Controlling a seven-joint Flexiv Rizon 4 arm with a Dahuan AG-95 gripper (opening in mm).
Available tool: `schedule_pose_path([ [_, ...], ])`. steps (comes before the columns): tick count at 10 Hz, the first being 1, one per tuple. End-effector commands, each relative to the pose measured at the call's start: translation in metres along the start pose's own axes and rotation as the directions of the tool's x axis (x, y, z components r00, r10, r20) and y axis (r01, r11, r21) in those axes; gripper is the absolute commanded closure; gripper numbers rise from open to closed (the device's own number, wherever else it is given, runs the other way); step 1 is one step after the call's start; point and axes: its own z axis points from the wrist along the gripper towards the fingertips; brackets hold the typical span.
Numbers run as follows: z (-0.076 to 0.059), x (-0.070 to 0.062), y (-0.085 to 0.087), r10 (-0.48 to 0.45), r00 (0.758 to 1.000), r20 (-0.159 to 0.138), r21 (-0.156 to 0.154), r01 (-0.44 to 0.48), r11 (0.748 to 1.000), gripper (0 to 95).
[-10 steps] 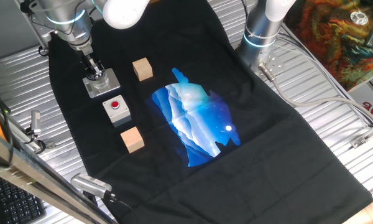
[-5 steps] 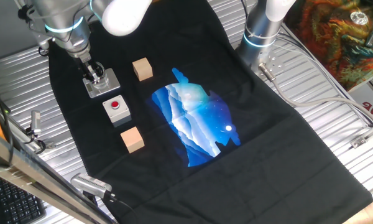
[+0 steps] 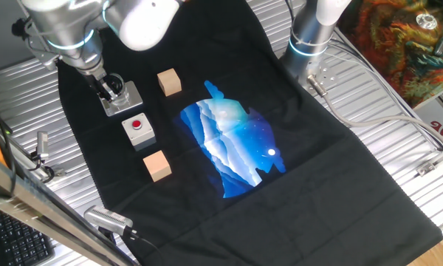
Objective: Screw the lid onto the jar
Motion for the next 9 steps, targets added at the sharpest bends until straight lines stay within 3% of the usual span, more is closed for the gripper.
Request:
schedule_pose_path([
  [1, 0.0013, -0.0001, -0.0010, -0.117, 0.991, -0.060, 0.093, 0.123, 0.988, 95.0],
  [4, 0.0021, -0.0001, -0.0013, -0.128, 0.989, -0.080, 0.104, 0.136, 0.985, 95.0],
  [5, 0.0021, 0.0000, -0.0014, -0.135, 0.987, -0.082, 0.104, 0.143, 0.984, 76.0],
  [6, 0.0020, 0.0001, -0.0015, -0.146, 0.986, -0.086, 0.110, 0.155, 0.982, 76.0],
  [7, 0.0019, 0.0003, -0.0017, -0.159, 0.983, -0.094, 0.121, 0.170, 0.978, 57.0],
  [8, 0.0018, 0.0004, -0.0020, -0.184, 0.977, -0.104, 0.134, 0.197, 0.971, 57.0],
  [9, 0.0018, 0.0005, -0.0021, -0.209, 0.971, -0.112, 0.138, 0.223, 0.965, 38.0],
])
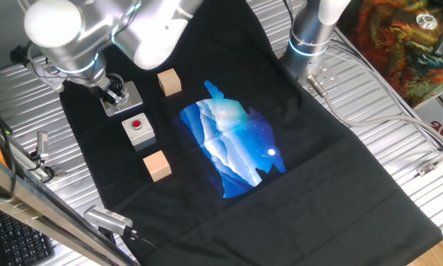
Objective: Screw the lid onto the jar
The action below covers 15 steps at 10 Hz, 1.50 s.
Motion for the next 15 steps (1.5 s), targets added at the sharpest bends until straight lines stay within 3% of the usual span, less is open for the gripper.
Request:
schedule_pose_path([
  [1, 0.000, 0.001, 0.000, -0.052, 0.998, -0.016, 0.026, 0.053, 0.998, 38.0],
  [5, 0.001, 0.003, -0.003, -0.091, 0.995, -0.032, 0.051, 0.092, 0.994, 38.0],
  [12, 0.000, 0.010, -0.020, -0.130, 0.991, -0.032, 0.053, 0.132, 0.990, 38.0],
  [13, 0.000, 0.011, -0.021, -0.132, 0.991, -0.031, 0.054, 0.134, 0.990, 57.0],
  [15, 0.001, 0.015, -0.024, -0.133, 0.991, -0.030, 0.053, 0.134, 0.990, 57.0],
])
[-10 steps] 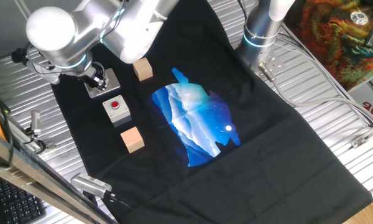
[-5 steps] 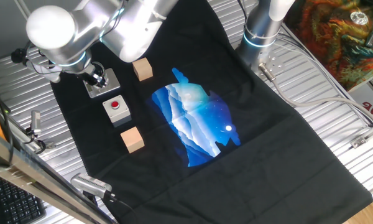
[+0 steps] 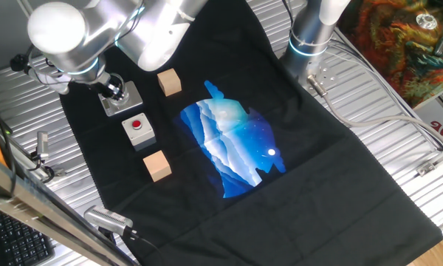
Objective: Screw the lid onto the jar
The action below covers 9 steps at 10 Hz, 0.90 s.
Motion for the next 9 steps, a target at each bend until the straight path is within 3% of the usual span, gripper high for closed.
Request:
schedule_pose_path([
  [1, 0.0005, 0.0042, -0.0018, -0.001, 1.000, 0.004, 0.000, 0.001, 1.000, 57.0],
  [9, 0.0039, 0.0135, -0.0070, -0.004, 1.000, 0.013, 0.000, 0.004, 1.000, 57.0],
])
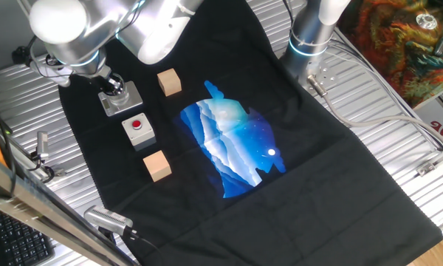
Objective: Screw the lid onto the jar
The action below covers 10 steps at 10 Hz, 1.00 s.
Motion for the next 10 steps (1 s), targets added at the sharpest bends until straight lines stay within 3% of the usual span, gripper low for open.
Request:
schedule_pose_path([
  [1, -0.0006, 0.0014, -0.0002, 0.002, 1.000, 0.004, 0.000, -0.002, 1.000, 57.0],
  [3, -0.0003, 0.0017, -0.0002, 0.009, 1.000, 0.004, 0.000, -0.009, 1.000, 57.0],
  [5, -0.0003, 0.0017, -0.0002, 0.023, 1.000, 0.004, -0.004, -0.023, 1.000, 95.0],
  [10, -0.0003, 0.0019, -0.0003, 0.025, 1.000, 0.009, -0.006, -0.025, 1.000, 95.0],
])
